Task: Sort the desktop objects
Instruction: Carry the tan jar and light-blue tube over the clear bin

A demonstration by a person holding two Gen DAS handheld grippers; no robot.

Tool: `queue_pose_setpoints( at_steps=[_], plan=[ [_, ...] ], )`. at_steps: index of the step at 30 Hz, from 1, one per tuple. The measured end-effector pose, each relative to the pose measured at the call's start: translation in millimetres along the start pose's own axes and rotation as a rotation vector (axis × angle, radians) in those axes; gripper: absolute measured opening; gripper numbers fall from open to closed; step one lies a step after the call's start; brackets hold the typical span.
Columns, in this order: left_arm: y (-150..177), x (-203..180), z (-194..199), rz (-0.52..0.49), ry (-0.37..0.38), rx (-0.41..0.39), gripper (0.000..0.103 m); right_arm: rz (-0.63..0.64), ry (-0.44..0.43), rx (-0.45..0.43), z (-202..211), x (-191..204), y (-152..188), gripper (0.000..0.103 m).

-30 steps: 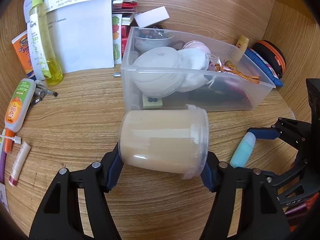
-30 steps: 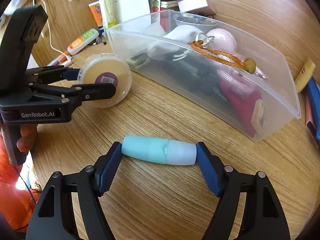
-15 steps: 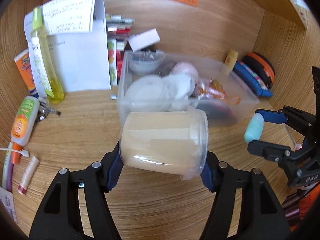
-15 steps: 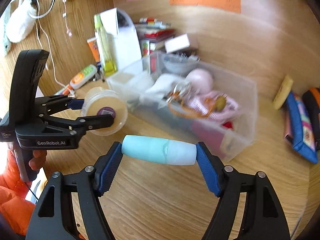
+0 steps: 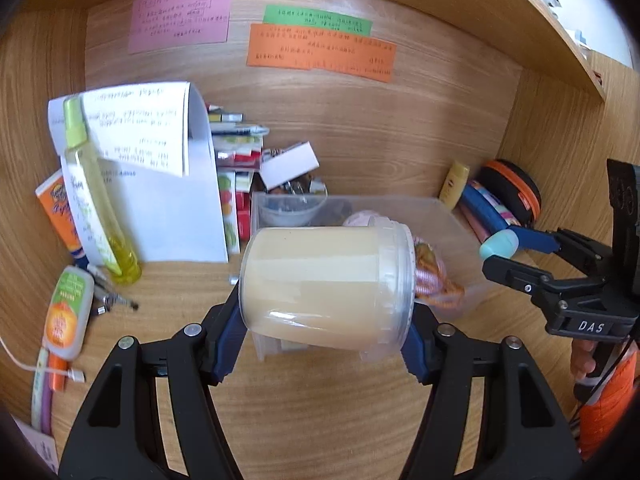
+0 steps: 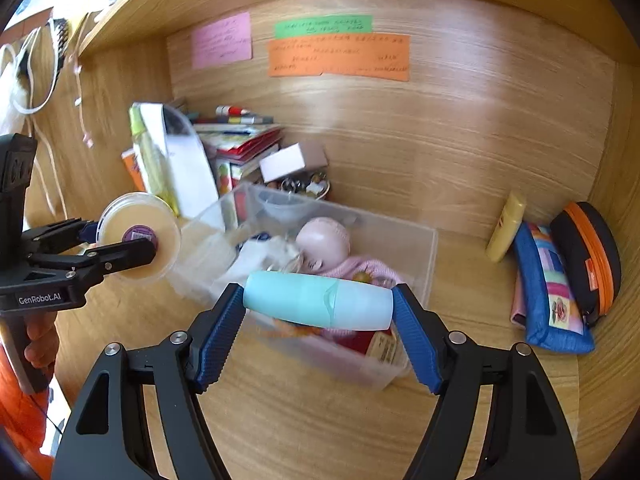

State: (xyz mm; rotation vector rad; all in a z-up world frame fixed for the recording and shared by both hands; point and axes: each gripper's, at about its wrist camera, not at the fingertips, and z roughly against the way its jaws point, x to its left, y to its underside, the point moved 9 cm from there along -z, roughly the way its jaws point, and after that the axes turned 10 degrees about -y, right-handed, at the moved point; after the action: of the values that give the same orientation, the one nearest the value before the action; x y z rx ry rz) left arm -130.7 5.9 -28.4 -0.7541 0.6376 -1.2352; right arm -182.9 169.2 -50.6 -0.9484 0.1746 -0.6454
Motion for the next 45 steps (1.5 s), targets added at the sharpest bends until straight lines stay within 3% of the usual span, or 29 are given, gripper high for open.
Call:
queue_pose_setpoints(
  at_steps=[8,13,17,21,29,40,45],
  plan=[
    [-33.8,-8.1,-17.1,0.005,0.027,-0.015,0.065,-0.024,0.027,-0.007,-21.7,-11.4,-8.1,0.071],
    [-49.7,-21.3,-30.9,0.019,0.069,0.000,0.065,-0.077,0.033,0.023,-42.3,-26.3,-7.2,0.071],
    [-58.8,-33.2,-46.3,0.009,0.060,0.006,0.065,-0.084,0.074,0.047,-56.0,-36.5,-9.4,0.071],
    [-53.3,-33.6,-67.8,0.037,0.050,0.047,0.065,-0.077,0.169,0.042,-69.4,-49.3,-16.1,0.071],
    [-35.1,-28.2,-100.6,0.034,0.024,0.117,0.065,-0.057,0.130,0.083,-89.5,-43.9,-0.8,0.071],
    [-19.3,-37.1,-112.0,-0.024,-0.001,0.156,0.065,-0.032,0.119,0.100,-95.4,-37.7,9.3,0.072],
    [-17.3,-35.4,-115.7,-0.004,0.012,0.180,0.065,-0.057,0.090,0.117,-99.3,-39.8,10.7,0.072]
  ],
)
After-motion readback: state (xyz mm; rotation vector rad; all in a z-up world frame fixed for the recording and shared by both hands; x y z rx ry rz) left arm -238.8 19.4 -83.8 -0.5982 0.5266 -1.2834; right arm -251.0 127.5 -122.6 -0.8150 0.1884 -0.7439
